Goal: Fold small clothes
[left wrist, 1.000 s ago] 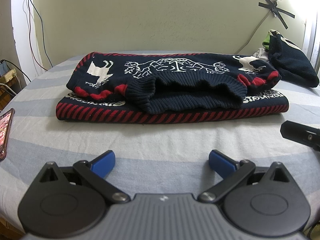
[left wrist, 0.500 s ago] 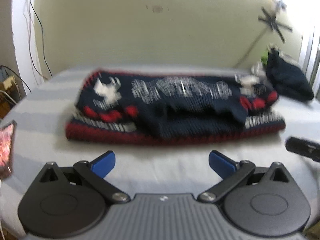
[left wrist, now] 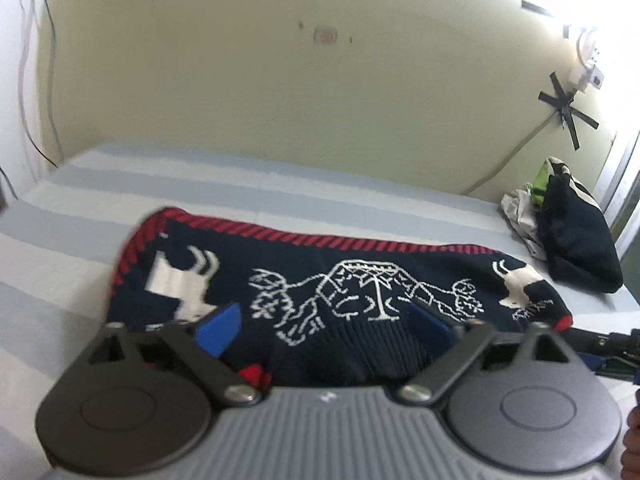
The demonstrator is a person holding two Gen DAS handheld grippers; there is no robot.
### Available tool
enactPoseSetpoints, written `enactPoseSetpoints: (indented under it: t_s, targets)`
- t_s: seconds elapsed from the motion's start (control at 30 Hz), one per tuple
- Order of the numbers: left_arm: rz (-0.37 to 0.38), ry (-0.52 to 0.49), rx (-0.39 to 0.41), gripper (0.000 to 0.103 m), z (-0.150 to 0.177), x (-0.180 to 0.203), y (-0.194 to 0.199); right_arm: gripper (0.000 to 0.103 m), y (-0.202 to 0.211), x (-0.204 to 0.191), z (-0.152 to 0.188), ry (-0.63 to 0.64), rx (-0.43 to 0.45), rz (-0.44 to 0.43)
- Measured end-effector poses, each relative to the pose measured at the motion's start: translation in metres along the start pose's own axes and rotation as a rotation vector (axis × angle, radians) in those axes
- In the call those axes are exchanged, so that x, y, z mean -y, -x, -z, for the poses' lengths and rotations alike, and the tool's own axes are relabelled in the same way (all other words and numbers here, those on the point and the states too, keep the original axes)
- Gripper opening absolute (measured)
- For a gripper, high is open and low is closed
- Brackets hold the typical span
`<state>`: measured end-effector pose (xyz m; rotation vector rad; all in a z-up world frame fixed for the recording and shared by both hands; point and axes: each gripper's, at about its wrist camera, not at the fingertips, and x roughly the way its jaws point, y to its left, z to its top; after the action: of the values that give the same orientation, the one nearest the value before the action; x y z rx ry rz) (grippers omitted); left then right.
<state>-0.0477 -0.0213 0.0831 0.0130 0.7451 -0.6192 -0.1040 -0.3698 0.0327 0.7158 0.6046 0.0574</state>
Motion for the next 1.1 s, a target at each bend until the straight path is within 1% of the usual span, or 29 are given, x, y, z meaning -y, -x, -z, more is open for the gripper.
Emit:
enactPoseSetpoints:
  t_s: [0.03, 0.07, 0.1, 0.13, 0.17, 0.2, 0.23, 0.27, 0.3, 0.37, 0.43, 0.53, 0.6, 0.67, 0.73, 0.77, 0.8, 0.83, 0.9, 0.93, 0.97, 1.0, 1.03, 1.07, 1.1]
  targets:
    - [0.018, 0.006, -0.025, 0.079, -0.001, -0.001, -0.009, 0.070, -0.007, 0.004, -0.002, -0.026, -0.021, -0.003]
    - [0.030, 0.009, -0.059, 0.064, -0.002, -0.002, -0.020, 0.066, -0.013, 0.005, -0.004, -0.035, -0.023, -0.016]
    - [0.020, 0.008, -0.081, 0.061, -0.001, -0.001, -0.028, 0.061, -0.019, 0.004, -0.005, -0.033, -0.032, -0.020]
    - [0.007, -0.004, -0.072, 0.061, 0.000, 0.001, -0.032, 0.056, -0.027, 0.001, -0.006, -0.028, -0.051, -0.024]
    - [0.000, -0.025, -0.061, 0.059, 0.000, 0.004, -0.032, 0.040, -0.035, -0.001, -0.006, -0.037, -0.083, -0.042]
    - [-0.015, -0.048, -0.058, 0.058, 0.001, 0.007, -0.034, 0.038, -0.042, -0.002, -0.005, -0.059, -0.099, -0.055]
    - [-0.024, -0.064, -0.053, 0.058, 0.003, 0.010, -0.033, 0.037, -0.044, -0.006, -0.006, -0.055, -0.097, -0.046]
    - [-0.026, -0.080, -0.049, 0.057, 0.005, 0.011, -0.033, 0.034, -0.045, -0.012, -0.008, -0.038, -0.102, -0.050]
    - [-0.025, -0.094, -0.045, 0.056, 0.007, 0.011, -0.032, 0.031, -0.042, -0.018, -0.011, -0.031, -0.096, -0.079]
    - [-0.012, -0.106, -0.038, 0.055, 0.010, 0.009, -0.030, 0.029, -0.032, -0.041, -0.021, -0.008, -0.088, -0.169]
    - [0.019, -0.084, -0.033, 0.054, 0.010, 0.002, -0.025, 0.028, -0.027, -0.077, -0.027, 0.098, -0.077, -0.210]
    - [0.107, -0.002, -0.010, 0.060, 0.010, -0.022, -0.010, 0.028, -0.041, -0.135, -0.027, 0.247, -0.111, -0.252]
    - [0.122, 0.065, 0.039, 0.064, 0.011, -0.043, 0.007, 0.027, -0.060, -0.172, -0.021, 0.346, -0.146, -0.267]
    - [0.103, 0.131, 0.100, 0.071, 0.014, -0.070, 0.030, 0.026, -0.087, -0.199, -0.015, 0.407, -0.188, -0.276]
    - [0.067, 0.198, 0.153, 0.072, 0.019, -0.100, 0.054, 0.024, -0.114, -0.223, -0.004, 0.457, -0.232, -0.285]
    - [0.048, 0.224, 0.173, 0.072, 0.021, -0.111, 0.065, 0.014, -0.131, -0.233, -0.001, 0.465, -0.258, -0.296]
    - [0.024, 0.255, 0.196, 0.074, 0.023, -0.124, 0.077, 0.013, -0.150, -0.243, 0.005, 0.463, -0.299, -0.320]
    - [0.007, 0.277, 0.215, 0.075, 0.025, -0.133, 0.085, 0.013, -0.164, -0.253, 0.011, 0.469, -0.329, -0.324]
    - [-0.016, 0.315, 0.245, 0.081, 0.029, -0.145, 0.098, 0.011, -0.197, -0.268, 0.027, 0.515, -0.383, -0.298]
    - [-0.019, 0.328, 0.255, 0.083, 0.030, -0.149, 0.102, 0.011, -0.217, -0.271, 0.040, 0.528, -0.437, -0.292]
    - [-0.018, 0.332, 0.258, 0.087, 0.030, -0.150, 0.103, 0.008, -0.235, -0.269, 0.047, 0.526, -0.479, -0.266]
    - [-0.014, 0.332, 0.254, 0.091, 0.031, -0.150, 0.102, 0.000, -0.250, -0.263, 0.053, 0.516, -0.511, -0.247]
    - [-0.005, 0.325, 0.247, 0.092, 0.031, -0.148, 0.100, 0.000, -0.251, -0.262, 0.053, 0.510, -0.514, -0.275]
    - [0.008, 0.315, 0.238, 0.096, 0.031, -0.144, 0.098, 0.007, -0.245, -0.260, 0.047, 0.493, -0.526, -0.310]
    - [0.022, 0.305, 0.232, 0.100, 0.029, -0.139, 0.094, 0.016, -0.237, -0.258, 0.039, 0.453, -0.536, -0.367]
